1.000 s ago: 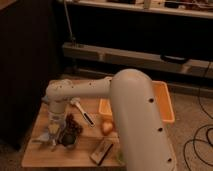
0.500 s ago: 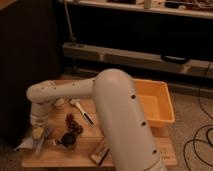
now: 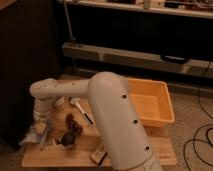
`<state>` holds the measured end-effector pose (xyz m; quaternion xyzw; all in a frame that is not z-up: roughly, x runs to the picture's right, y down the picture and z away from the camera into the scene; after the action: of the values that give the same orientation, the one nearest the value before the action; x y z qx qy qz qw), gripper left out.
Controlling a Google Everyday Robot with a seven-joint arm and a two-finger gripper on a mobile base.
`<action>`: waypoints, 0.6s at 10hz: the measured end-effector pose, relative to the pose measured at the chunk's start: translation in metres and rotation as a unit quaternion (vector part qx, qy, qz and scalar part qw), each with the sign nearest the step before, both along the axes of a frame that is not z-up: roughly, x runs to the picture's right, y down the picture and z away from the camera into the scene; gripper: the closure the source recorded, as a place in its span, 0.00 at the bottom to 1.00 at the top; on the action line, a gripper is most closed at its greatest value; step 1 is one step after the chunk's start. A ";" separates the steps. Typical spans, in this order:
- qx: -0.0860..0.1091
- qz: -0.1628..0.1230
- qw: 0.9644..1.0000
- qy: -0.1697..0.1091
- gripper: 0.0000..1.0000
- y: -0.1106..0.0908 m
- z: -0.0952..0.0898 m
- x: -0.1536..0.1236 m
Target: Wipe table surface with towel
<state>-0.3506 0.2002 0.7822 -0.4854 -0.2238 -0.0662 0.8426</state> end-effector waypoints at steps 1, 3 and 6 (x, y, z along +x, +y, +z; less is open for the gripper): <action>0.002 0.010 1.000 0.013 1.00 -0.011 0.010 0.011; -0.004 0.025 0.999 0.039 1.00 -0.023 0.032 0.033; -0.013 0.053 0.995 0.080 1.00 -0.016 0.045 0.066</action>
<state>-0.2848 0.1840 0.8272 -0.4873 -0.1818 0.0200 0.8539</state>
